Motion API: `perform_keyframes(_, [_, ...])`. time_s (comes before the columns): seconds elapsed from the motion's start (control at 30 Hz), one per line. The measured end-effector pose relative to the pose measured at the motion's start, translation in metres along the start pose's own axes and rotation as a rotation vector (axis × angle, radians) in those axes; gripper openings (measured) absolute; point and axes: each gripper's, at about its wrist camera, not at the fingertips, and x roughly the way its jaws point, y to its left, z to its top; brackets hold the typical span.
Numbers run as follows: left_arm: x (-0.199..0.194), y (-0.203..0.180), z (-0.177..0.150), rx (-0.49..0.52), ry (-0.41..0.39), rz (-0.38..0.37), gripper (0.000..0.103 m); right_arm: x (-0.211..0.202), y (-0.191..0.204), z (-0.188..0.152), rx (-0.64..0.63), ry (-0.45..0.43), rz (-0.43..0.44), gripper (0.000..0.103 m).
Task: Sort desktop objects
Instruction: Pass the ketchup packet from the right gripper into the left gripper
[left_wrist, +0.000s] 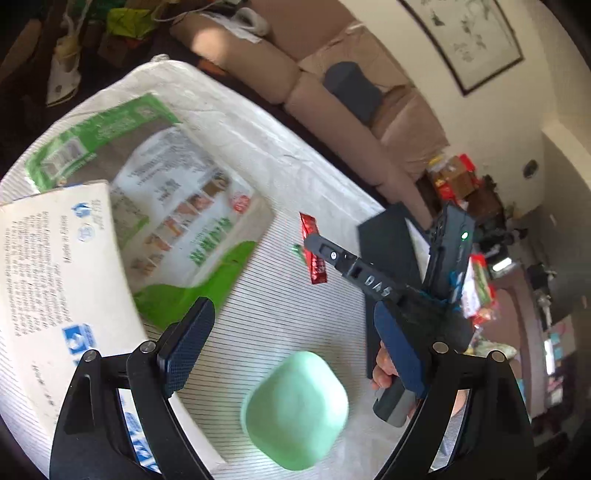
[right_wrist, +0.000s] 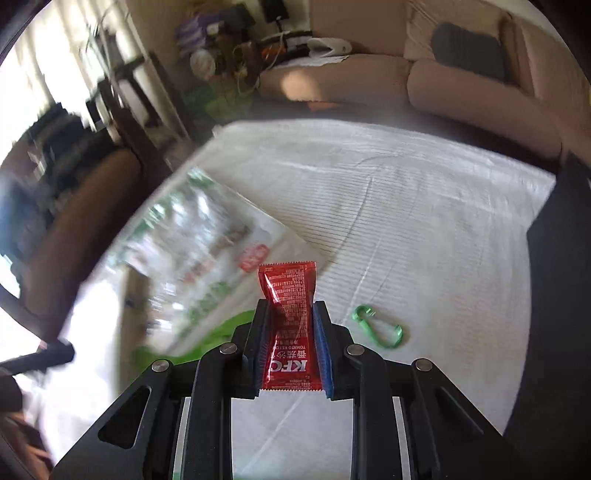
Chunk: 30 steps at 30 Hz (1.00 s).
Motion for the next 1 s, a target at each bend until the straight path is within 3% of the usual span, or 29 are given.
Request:
perform_keyframes(0.17, [-0.011, -0.03, -0.032, 0.167, -0.047, 0.036, 0.087, -0.053, 0.0, -0.008, 0.198, -0.014, 0.274, 0.023])
perform_keyframes(0.33, [-0.022, -0.055, -0.042, 0.271, -0.092, 0.056, 0.087, -0.085, 0.023, -0.02, 0.218, 0.017, 0.34, 0.023])
perform_keyframes(0.43, [-0.018, -0.067, -0.041, 0.35, -0.075, 0.117, 0.083, -0.093, 0.041, -0.031, 0.21, 0.046, 0.386, 0.023])
perform_keyframes(0.47, [-0.015, -0.068, -0.042, 0.371, -0.061, 0.141, 0.078, -0.095, 0.046, -0.034, 0.214, 0.054, 0.405, 0.023])
perform_keyframes(0.53, [-0.008, -0.067, -0.043, 0.378, -0.03, 0.157, 0.057, -0.096, 0.052, -0.039, 0.219, 0.067, 0.433, 0.023])
perform_keyframes(0.67, [0.002, -0.061, -0.041, 0.328, 0.018, 0.11, 0.03, -0.096, 0.058, -0.045, 0.203, 0.081, 0.434, 0.023])
perform_keyframes(0.7, [0.003, -0.062, -0.04, 0.335, 0.017, 0.106, 0.019, -0.094, 0.059, -0.046, 0.201, 0.09, 0.43, 0.023])
perform_keyframes(0.9, [0.004, -0.046, -0.035, 0.22, 0.032, 0.003, 0.01, -0.089, 0.05, -0.047, 0.203, 0.086, 0.432, 0.02])
perform_keyframes(0.93, [0.004, -0.042, -0.034, 0.203, 0.031, -0.003, 0.005, -0.089, 0.049, -0.045, 0.203, 0.089, 0.436, 0.021])
perform_keyframes(1.0, [0.002, -0.034, -0.031, 0.176, 0.022, 0.001, 0.005, -0.09, 0.043, -0.042, 0.221, 0.085, 0.436, 0.024])
